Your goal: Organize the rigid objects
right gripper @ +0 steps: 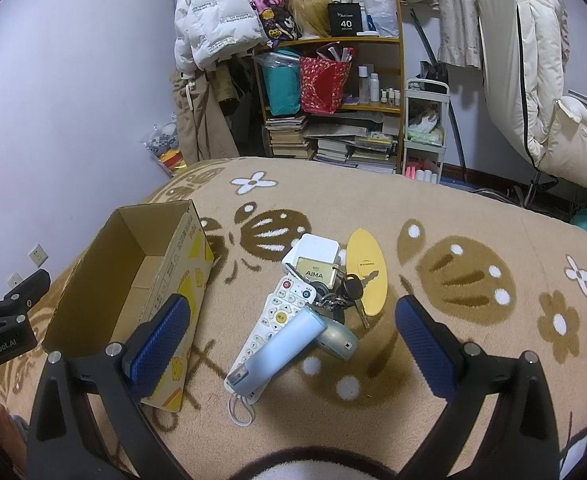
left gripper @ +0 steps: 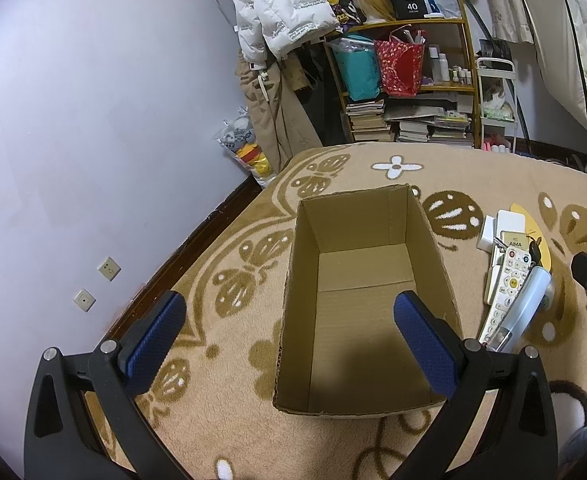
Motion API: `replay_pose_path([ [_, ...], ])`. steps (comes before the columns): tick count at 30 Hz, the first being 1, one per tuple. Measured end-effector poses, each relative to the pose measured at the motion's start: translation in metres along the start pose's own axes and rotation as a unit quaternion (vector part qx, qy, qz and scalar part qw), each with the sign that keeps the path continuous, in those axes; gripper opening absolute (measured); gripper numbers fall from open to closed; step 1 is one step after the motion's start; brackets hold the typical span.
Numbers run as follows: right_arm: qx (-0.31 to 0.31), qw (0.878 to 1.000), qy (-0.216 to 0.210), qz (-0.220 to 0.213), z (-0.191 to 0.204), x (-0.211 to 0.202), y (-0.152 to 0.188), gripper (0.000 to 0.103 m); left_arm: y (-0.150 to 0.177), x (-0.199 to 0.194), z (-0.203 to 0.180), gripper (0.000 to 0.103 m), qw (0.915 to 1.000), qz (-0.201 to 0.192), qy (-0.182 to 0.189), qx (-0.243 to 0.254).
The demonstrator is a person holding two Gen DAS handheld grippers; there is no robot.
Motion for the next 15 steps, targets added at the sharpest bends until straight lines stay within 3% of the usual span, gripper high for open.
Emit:
replay_pose_path([
  [7, 0.0, 1.0, 0.001, 0.002, -0.002, -0.007, -0.01, 0.103, 0.002, 0.008, -0.002, 0.103, 0.9999, 0.015, 0.004, 0.005],
  [15, 0.016, 0.999, -0.008, 0.026, 0.0, 0.018, 0.016, 0.103, 0.007, 0.028, 0.001, 0.103, 0.9985, 0.053, 0.012, 0.0],
])
Point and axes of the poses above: each gripper's, at about its wrist camera, not at the fingertips, and x roughly the way its jaws point, z to its left, y to its underside, the point moved 8 cm from there along x, roughly the way its jaws point, and after that the axes turned 7 degrees about -z, right-handed, at the moved point
